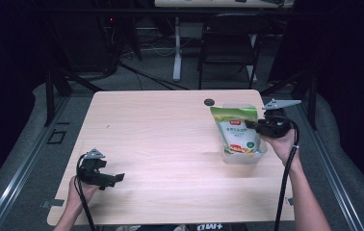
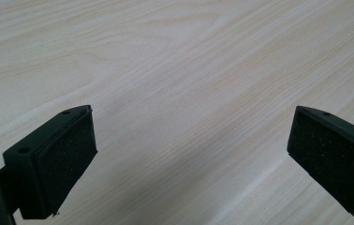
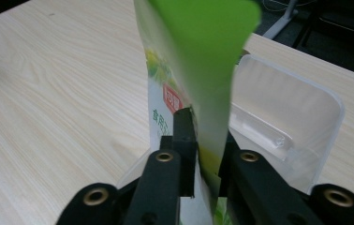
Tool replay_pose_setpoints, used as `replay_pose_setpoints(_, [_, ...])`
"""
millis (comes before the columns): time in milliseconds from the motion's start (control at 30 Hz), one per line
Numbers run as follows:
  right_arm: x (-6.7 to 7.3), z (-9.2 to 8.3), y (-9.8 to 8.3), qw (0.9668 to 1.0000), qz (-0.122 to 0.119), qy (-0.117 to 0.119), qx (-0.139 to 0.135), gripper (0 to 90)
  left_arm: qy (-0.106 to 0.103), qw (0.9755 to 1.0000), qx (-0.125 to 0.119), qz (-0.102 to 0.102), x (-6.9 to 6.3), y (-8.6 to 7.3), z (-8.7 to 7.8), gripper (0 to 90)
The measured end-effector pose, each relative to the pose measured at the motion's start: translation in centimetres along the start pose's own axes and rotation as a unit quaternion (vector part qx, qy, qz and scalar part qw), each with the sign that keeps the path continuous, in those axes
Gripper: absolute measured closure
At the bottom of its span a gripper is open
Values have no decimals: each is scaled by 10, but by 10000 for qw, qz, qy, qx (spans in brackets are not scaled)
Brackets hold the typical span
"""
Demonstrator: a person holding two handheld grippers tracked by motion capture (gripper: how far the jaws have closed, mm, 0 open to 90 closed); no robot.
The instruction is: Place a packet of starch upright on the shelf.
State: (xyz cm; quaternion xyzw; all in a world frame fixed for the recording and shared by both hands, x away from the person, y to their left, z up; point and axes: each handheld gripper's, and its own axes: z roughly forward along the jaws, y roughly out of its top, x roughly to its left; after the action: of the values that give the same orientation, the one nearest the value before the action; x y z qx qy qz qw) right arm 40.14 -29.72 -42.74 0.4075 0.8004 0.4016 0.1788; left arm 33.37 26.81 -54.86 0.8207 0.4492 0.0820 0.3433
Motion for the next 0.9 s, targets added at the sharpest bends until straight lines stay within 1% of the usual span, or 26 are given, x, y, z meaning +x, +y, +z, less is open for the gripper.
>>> replay_pose_setpoints(67, [0,-2,2,10000,17,-8,24,771,-1,10000,-5,4,0,0,0,15])
replay_pose_setpoints(133, [2,-5,6,10000,1,-46,35,680,-1,10000,2,2,0,0,0,15])
replay_pose_setpoints(200, [5,-8,11,9999,-77,-143,54,650,-15,10000,-2,20,0,0,0,15])
replay_pose_setpoints(233, [6,-8,13,9999,-113,-120,35,657,13,10000,0,46,0,0,0,15])
replay_pose_setpoints(267, [9,-9,16,9997,-200,-114,31,658,0,10000,1,36,0,0,0,15])
replay_pose_setpoints(300, [11,-11,19,9994,-294,-181,59,673,0,10000,1,36,0,0,0,15])
replay_pose_setpoints(333, [15,-12,22,9988,-429,-200,81,701,-9,10000,-5,14,0,0,0,16])
replay_pose_setpoints(367, [15,-12,22,9988,-429,-200,81,701,-9,10000,-5,14,0,0,0,16])
replay_pose_setpoints(400, [17,-13,24,9984,-521,-202,55,721,-7,10000,2,-1,0,0,0,16])
replay_pose_setpoints(433, [22,-14,27,9974,-656,-276,68,813,2,10000,-2,2,0,0,0,17])
replay_pose_setpoints(500, [24,-15,28,9968,-743,-277,114,866,10,10000,4,6,0,0,0,17])
replay_pose_setpoints(533, [24,-15,28,9967,-745,-297,136,891,17,10000,6,3,0,0,0,17])
replay_pose_setpoints(567, [24,-15,27,9969,-724,-291,127,896,10,10000,7,6,0,0,0,17])
replay_pose_setpoints(733, [16,-17,21,9983,-475,-348,26,900,3,10000,13,7,0,0,0,17])
replay_pose_setpoints(800, [11,-18,17,9988,-344,-339,-48,900,19,10000,13,0,0,0,0,17])
replay_pose_setpoints(900, [4,-20,11,9990,-170,-387,-112,900,14,10000,17,15,0,0,0,17])
